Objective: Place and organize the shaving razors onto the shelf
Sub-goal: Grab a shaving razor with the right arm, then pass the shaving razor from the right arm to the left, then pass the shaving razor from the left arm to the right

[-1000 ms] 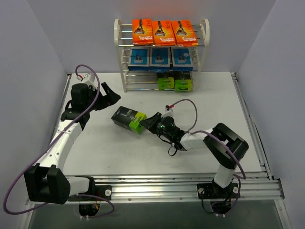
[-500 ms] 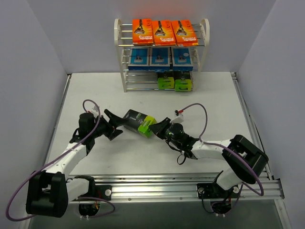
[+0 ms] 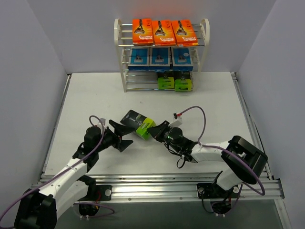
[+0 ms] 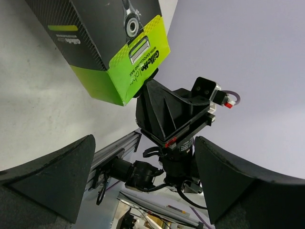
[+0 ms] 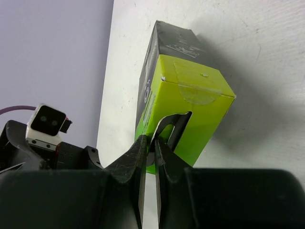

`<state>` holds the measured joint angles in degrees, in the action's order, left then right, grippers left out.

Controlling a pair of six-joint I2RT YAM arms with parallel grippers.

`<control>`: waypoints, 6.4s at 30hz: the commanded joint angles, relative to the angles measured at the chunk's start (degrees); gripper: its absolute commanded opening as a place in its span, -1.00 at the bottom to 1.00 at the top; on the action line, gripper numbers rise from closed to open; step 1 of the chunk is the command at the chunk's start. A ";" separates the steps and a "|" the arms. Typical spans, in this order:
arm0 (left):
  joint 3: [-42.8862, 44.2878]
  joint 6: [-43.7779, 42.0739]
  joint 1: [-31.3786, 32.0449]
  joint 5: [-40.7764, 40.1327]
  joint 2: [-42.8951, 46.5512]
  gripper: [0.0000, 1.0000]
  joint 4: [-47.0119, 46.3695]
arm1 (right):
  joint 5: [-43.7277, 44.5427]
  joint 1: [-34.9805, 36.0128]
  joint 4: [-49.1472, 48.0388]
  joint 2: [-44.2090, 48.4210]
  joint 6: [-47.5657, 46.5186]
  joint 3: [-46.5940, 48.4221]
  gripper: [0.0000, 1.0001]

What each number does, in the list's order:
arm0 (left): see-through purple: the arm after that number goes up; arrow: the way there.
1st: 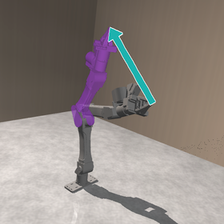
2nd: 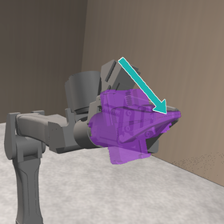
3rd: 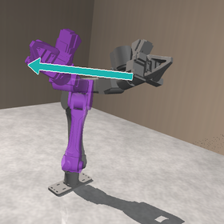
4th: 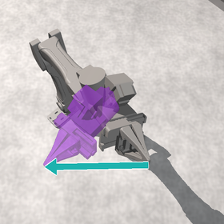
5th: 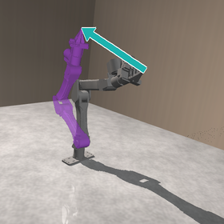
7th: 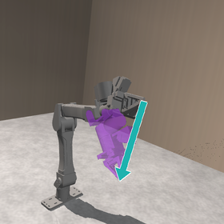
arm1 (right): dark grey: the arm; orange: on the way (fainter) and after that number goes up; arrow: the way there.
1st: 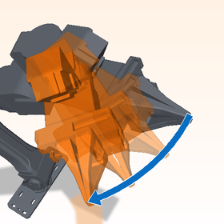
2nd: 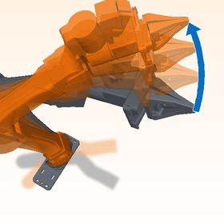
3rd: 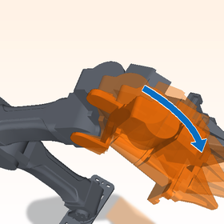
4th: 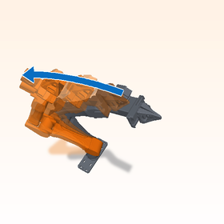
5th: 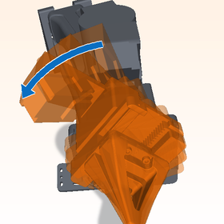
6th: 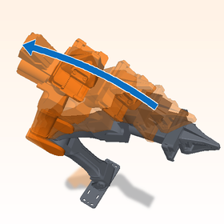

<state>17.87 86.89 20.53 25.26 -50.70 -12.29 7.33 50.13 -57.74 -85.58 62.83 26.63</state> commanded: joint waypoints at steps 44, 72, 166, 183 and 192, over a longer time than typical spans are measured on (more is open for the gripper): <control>-6.27 5.48 10.49 -26.31 -6.52 0.88 -13.37 | 1.81 11.13 -9.32 0.15 0.98 -0.18 -1.00; -6.37 -9.10 7.25 -23.26 4.37 0.19 -6.70 | 2.87 12.80 -4.76 4.72 0.81 -4.22 0.46; -15.06 -8.41 -1.90 11.13 34.08 0.78 -17.67 | -13.05 8.06 -33.76 8.24 3.79 -9.49 -0.58; -13.57 -17.01 -1.90 13.77 37.86 0.88 -4.59 | -13.31 4.98 -28.58 13.59 3.09 -11.16 -0.61; -12.42 -19.92 -1.90 14.91 35.41 0.88 0.61 | -13.05 4.54 -28.57 13.60 2.83 -11.60 -0.61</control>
<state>3.14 69.12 18.65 38.35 -14.33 -12.64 -6.81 54.87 -70.19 -74.17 66.32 13.96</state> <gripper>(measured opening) 0.942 0.517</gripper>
